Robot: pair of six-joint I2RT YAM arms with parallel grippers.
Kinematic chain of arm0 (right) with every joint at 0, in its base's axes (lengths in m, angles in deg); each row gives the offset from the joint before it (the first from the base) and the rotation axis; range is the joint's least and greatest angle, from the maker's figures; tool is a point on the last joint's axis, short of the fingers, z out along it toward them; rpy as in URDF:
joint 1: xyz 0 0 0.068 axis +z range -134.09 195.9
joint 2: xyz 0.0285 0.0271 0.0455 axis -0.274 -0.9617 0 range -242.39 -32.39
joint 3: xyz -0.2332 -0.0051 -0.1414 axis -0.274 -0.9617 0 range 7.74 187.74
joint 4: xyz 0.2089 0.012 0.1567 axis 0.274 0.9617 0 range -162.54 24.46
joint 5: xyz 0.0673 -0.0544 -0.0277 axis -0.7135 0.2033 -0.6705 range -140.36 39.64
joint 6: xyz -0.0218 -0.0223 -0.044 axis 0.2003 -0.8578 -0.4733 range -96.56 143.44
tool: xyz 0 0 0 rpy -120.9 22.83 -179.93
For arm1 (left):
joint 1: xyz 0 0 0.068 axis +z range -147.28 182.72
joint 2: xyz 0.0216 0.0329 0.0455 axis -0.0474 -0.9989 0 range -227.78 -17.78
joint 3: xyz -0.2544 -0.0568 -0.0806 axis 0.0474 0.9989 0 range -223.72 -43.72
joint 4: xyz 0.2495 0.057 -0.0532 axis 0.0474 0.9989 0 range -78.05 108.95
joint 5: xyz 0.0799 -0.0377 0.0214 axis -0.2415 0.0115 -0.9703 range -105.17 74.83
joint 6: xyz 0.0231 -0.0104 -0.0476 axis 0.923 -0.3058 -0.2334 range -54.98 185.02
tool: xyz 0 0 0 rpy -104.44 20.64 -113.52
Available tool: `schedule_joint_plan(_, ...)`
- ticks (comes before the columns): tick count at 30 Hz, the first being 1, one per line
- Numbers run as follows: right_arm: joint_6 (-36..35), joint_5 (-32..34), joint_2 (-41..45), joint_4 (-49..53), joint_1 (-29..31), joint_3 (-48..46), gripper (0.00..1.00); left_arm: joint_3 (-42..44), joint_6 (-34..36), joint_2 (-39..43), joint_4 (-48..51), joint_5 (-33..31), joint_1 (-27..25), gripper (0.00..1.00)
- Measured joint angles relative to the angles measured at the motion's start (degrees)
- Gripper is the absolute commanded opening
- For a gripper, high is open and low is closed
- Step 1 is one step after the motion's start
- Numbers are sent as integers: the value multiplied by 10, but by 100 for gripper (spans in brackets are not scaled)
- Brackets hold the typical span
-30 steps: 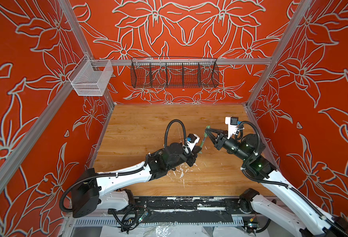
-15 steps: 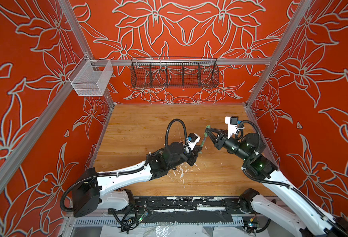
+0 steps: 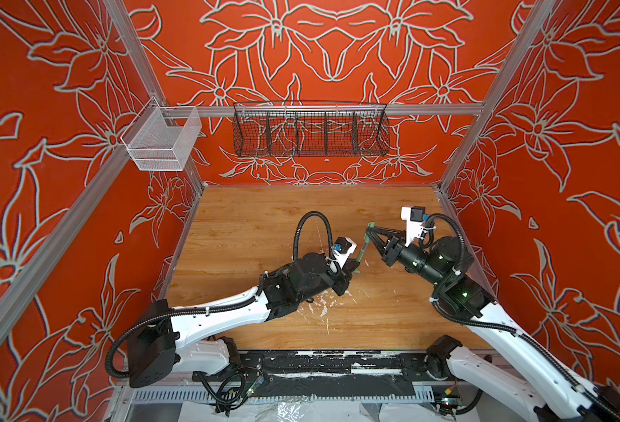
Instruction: Insert the pens into the pen caps
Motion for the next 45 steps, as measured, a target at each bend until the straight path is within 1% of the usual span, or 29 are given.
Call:
schedule_joint_plan(5,9,7,-2,-3,0,1,0,0,0,3,0,0,0,0)
schedule_joint_plan(15,-8,24,-16,26,0,56,0,0,1,9,-14,0,0,0)
schedule_joint_plan(22,-17,28,-17,45,0,57,0,1,3,35,-20,-2,0,0)
schedule_joint_plan(29,-17,30,-8,45,0,56,0,1,5,35,-21,-2,0,0)
schedule_joint_plan(34,-30,32,1,52,0,69,0,1,5,35,-21,-2,0,0)
schedule_joint_plan(45,-44,-11,-11,40,0,96,0,1,5,26,-21,1,0,0)
